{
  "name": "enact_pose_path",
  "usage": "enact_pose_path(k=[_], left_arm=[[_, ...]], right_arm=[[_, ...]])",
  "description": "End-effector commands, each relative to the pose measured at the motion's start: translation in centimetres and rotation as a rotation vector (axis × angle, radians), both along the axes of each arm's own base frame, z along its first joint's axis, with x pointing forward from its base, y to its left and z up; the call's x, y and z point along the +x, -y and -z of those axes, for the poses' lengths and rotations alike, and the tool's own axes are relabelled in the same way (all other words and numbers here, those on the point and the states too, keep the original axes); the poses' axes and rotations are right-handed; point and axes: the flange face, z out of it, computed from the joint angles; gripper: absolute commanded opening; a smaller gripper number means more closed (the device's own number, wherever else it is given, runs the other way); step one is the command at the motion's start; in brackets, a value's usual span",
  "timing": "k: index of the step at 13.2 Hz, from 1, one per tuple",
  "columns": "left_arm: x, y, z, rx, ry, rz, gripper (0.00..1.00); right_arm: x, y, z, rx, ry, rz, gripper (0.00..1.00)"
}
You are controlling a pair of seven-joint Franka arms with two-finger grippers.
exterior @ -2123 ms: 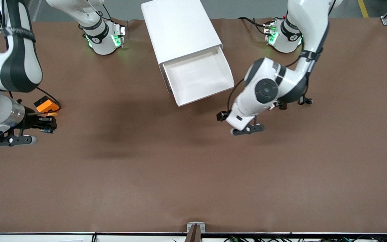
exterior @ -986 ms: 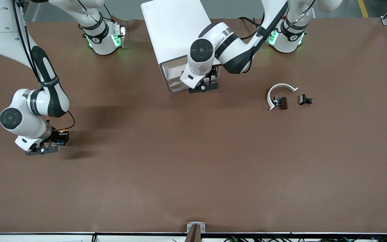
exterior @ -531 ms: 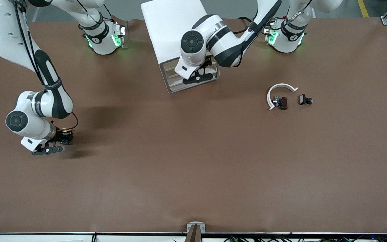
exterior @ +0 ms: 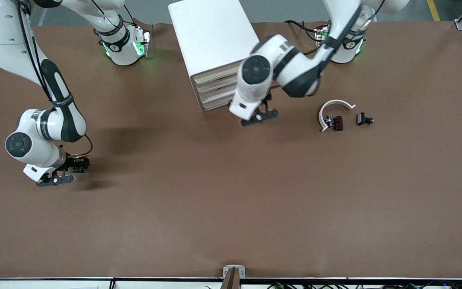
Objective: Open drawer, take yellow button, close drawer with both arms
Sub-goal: 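Push the drawer shut with the left gripper, then place the button on the table with the right gripper while the left retracts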
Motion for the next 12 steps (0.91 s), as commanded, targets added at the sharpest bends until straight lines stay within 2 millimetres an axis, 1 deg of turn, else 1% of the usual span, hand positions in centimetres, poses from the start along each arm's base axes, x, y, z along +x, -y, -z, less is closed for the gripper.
enact_pose_path(k=[1, 2, 4, 5, 6, 9, 11, 12], left_arm=[[6.0, -5.7, -2.7, 0.021, 0.089, -0.041, 1.0], [8.0, -8.2, -3.8, 0.01, 0.109, -0.064, 1.0], [11.8, -14.1, -5.8, -0.009, 0.142, -0.106, 1.0], [13.2, -16.6, -6.7, -0.016, 0.157, -0.114, 1.0], [13.9, -18.6, -7.4, -0.017, 0.168, -0.123, 1.0], [15.3, -24.8, -10.9, -0.025, 0.221, -0.112, 1.0], [14.7, -27.8, -13.9, -0.01, 0.224, -0.083, 1.0], [14.3, -29.4, -15.5, -0.003, 0.229, -0.066, 1.0]], right_arm=[[0.2, -0.3, -4.7, -0.004, 0.013, -0.005, 1.0], [0.4, -0.4, -7.0, -0.006, 0.012, 0.0, 1.0], [0.6, -1.4, -11.1, -0.009, -0.011, 0.0, 1.0], [0.7, -2.1, -13.3, -0.003, -0.012, 0.003, 1.0], [0.6, -2.8, -15.2, 0.02, -0.013, 0.015, 1.0], [0.3, -5.2, -20.8, 0.06, -0.017, 0.02, 1.0], [0.3, -6.1, -24.3, 0.063, -0.028, 0.016, 1.0], [0.4, -6.6, -25.8, 0.061, -0.032, 0.025, 1.0]])
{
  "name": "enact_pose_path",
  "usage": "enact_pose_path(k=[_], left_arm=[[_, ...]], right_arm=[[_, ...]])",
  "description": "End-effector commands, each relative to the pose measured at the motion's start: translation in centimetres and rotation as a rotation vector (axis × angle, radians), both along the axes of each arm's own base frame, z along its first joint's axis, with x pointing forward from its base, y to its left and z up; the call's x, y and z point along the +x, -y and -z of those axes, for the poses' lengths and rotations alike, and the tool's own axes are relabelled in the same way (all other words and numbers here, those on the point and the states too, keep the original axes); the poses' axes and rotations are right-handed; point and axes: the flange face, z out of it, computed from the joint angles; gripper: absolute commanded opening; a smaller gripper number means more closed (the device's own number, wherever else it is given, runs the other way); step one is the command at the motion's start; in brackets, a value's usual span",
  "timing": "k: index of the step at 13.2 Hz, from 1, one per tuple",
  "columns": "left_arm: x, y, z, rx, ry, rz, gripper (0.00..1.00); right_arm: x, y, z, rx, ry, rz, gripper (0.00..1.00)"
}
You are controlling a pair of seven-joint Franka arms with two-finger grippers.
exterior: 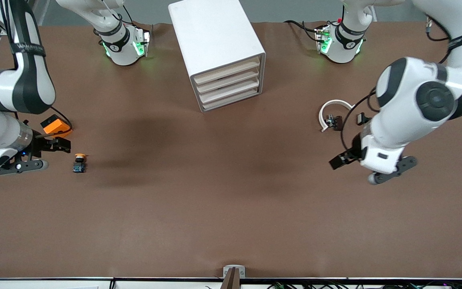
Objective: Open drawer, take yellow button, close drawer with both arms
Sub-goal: 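Place the button on the table with the right gripper while the left retracts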
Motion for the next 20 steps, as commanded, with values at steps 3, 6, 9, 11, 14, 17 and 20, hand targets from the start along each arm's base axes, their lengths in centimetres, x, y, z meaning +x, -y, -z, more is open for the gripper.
enact_pose_path(k=[3, 6, 9, 11, 14, 17, 20], left_arm=[[-3.8, -4.8, -8.1, 0.063, 0.016, 0.135, 1.0], [-6.1, -7.3, -11.8, 0.084, 0.016, 0.18, 1.0], [-7.6, -10.3, -13.8, 0.084, -0.002, 0.242, 1.0], [-9.3, -11.4, -15.4, 0.09, 0.002, 0.293, 1.0], [-10.2, -13.3, -15.7, 0.064, -0.022, 0.308, 1.0], [-11.3, -13.6, -16.4, 0.042, -0.039, 0.325, 1.0], [-12.7, -13.2, -16.8, 0.044, -0.057, 0.35, 1.0]], right_arm=[[0.3, -2.5, -7.2, 0.048, -0.015, 0.135, 1.0], [-0.2, -4.0, -10.2, 0.049, 0.004, 0.17, 1.0], [-1.1, -5.1, -12.1, 0.051, 0.02, 0.151, 1.0], [-1.1, -5.4, -12.2, 0.053, 0.02, 0.147, 1.0], [-1.0, -5.6, -13.1, 0.052, 0.046, 0.145, 1.0], [-1.0, -5.6, -13.9, 0.053, 0.055, 0.143, 1.0], [-1.1, -6.5, -14.0, 0.052, 0.055, 0.129, 1.0]])
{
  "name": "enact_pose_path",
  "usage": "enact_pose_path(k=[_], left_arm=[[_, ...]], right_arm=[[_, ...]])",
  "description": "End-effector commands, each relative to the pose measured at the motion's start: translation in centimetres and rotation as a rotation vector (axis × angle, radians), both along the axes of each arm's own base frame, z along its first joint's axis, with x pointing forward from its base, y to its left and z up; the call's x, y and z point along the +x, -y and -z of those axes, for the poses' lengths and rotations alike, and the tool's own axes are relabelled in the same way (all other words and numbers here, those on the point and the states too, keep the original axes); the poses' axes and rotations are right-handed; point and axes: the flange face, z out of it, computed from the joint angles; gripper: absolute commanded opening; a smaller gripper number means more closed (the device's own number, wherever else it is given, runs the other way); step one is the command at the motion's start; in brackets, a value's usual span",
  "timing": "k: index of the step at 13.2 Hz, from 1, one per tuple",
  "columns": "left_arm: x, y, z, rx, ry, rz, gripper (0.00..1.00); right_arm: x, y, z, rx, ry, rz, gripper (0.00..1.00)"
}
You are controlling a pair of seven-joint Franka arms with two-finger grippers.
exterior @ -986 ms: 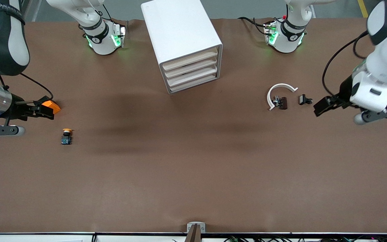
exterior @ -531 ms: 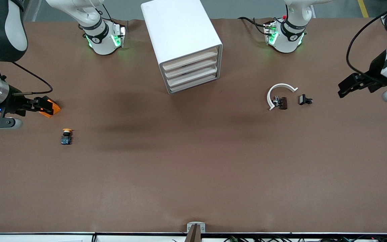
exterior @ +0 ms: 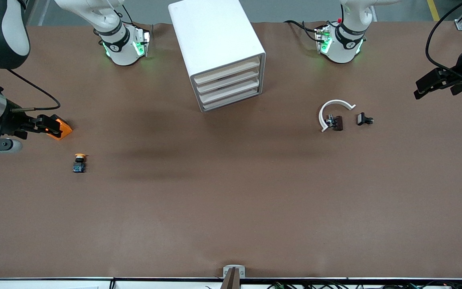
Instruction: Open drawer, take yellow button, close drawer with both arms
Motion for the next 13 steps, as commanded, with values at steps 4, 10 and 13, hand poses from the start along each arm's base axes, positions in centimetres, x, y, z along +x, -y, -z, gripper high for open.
enact_pose_path(k=[4, 10, 13], left_arm=[[-3.1, 1.1, -0.9, -0.001, -0.002, 0.043, 1.0], [-3.0, 2.4, -0.1, 0.005, -0.011, 0.066, 1.0], [-2.8, 2.5, 0.1, 0.004, -0.014, 0.068, 1.0]], right_arm=[[-0.4, -0.6, -0.7, 0.002, 0.0, 0.008, 1.0], [-0.8, -0.2, -0.7, -0.003, -0.014, 0.005, 1.0], [-3.6, 0.4, -2.6, 0.004, -0.013, 0.001, 1.0]])
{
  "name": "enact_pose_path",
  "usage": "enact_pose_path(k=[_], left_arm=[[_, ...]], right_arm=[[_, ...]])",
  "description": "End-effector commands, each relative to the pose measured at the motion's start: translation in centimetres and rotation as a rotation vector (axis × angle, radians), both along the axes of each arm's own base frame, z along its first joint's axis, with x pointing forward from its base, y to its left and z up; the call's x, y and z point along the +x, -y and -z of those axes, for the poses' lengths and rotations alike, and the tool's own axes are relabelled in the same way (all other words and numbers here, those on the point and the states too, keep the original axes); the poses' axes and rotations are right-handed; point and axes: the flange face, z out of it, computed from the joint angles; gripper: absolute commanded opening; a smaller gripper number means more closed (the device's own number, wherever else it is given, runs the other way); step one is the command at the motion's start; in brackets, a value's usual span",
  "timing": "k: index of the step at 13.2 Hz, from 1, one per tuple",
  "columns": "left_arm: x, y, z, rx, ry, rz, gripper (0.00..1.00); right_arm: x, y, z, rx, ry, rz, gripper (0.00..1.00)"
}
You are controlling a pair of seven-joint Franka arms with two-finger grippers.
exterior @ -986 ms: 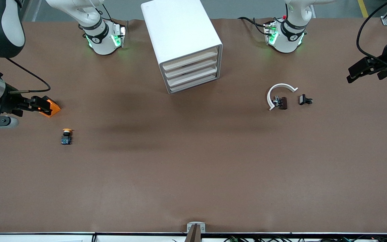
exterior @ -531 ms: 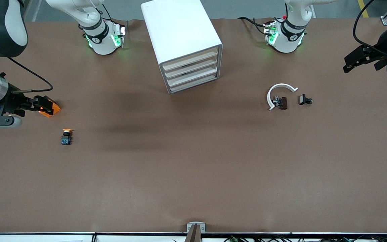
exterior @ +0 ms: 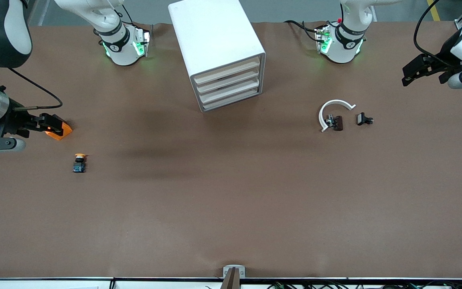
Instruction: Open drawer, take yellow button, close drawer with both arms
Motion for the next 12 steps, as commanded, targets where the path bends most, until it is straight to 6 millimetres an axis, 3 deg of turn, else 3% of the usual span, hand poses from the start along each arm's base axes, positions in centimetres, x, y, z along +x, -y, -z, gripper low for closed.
enact_pose_path(k=[1, 4, 9, 12], left_arm=[[-0.3, 0.3, -0.1, -0.008, 0.006, 0.023, 1.0], [-0.2, 0.1, -0.1, -0.008, 0.006, 0.02, 1.0], [0.2, 0.0, -0.5, -0.011, 0.015, 0.022, 1.0], [0.7, 0.3, -0.4, -0.015, 0.015, 0.027, 1.0]], right_arm=[[-4.4, 0.6, -2.2, 0.009, -0.001, 0.003, 1.0], [-7.1, 0.9, -2.1, 0.015, -0.01, 0.002, 1.0], [-8.1, 1.8, -3.8, 0.022, 0.02, -0.036, 1.0], [-8.0, 1.3, -4.0, 0.021, 0.03, -0.046, 1.0]])
